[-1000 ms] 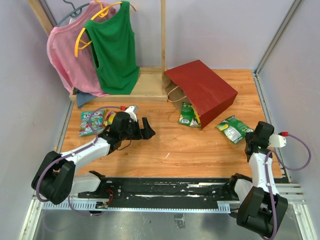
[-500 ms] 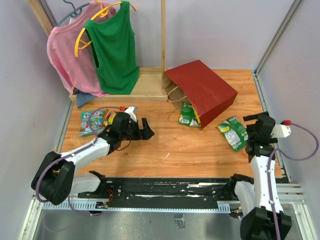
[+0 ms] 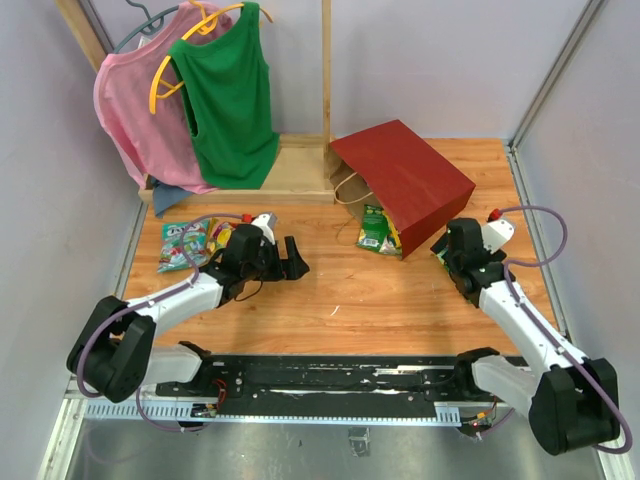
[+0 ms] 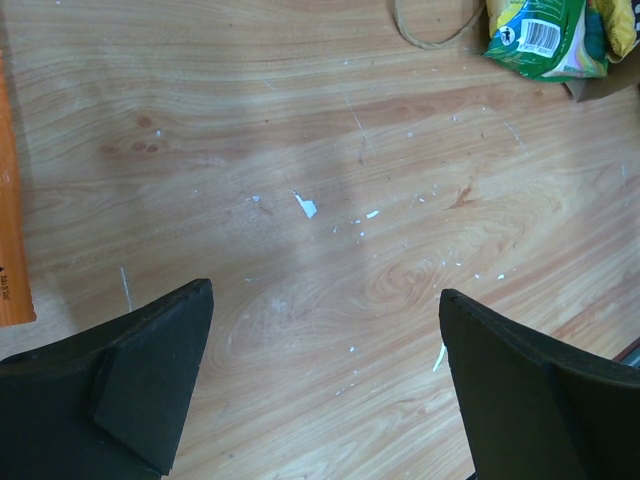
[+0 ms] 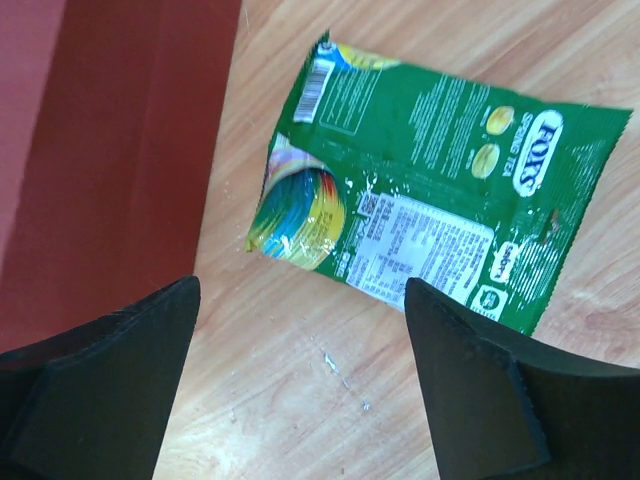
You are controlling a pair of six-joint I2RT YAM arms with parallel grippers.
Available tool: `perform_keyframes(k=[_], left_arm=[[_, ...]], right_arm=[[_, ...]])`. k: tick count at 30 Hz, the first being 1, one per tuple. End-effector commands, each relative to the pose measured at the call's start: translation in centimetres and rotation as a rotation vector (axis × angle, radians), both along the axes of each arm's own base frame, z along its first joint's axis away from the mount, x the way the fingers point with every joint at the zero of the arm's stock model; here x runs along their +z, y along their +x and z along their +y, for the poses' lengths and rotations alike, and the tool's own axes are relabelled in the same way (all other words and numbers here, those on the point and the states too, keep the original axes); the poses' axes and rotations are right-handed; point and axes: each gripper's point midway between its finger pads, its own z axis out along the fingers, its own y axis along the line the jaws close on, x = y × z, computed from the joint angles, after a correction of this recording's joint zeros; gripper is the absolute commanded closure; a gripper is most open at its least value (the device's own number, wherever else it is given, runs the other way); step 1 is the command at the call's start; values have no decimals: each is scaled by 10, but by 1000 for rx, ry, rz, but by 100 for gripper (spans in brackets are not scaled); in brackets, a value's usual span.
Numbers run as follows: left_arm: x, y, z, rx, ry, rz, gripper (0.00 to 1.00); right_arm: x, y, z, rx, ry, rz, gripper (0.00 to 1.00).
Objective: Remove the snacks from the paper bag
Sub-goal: Place the snack at the center of the board, then take out the snack from the paper bag.
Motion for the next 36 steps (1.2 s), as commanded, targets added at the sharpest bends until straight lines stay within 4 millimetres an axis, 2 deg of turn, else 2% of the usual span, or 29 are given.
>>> perform_keyframes(k=[1,6,8,19,23,27,36], left_arm=[[13,4,-1,9,-32,-36,2],[14,3,-4,0,-49,-36,2],[15,2,-7,-4,-55,-37,3],[19,1,-52,-90,-102,-40,4],[23,4,-59,-102,-105,-51,7],[25,8,-68,-115,-116,-53,10],[33,24,-90,-119,-122,-88,15]], right_arm=[[-15,-6,4,27,-26,45,21],[-28,-3,-5,1,-44,47,48],[-32,-1,-9,-10,-32,55,52],[-53,17,-19,-53,51,87,50],[-58,20,-36,-98,98,79,50],[-61,22,-52,-141,69,85,50],[-62,38,-63,-196,86,49,46]])
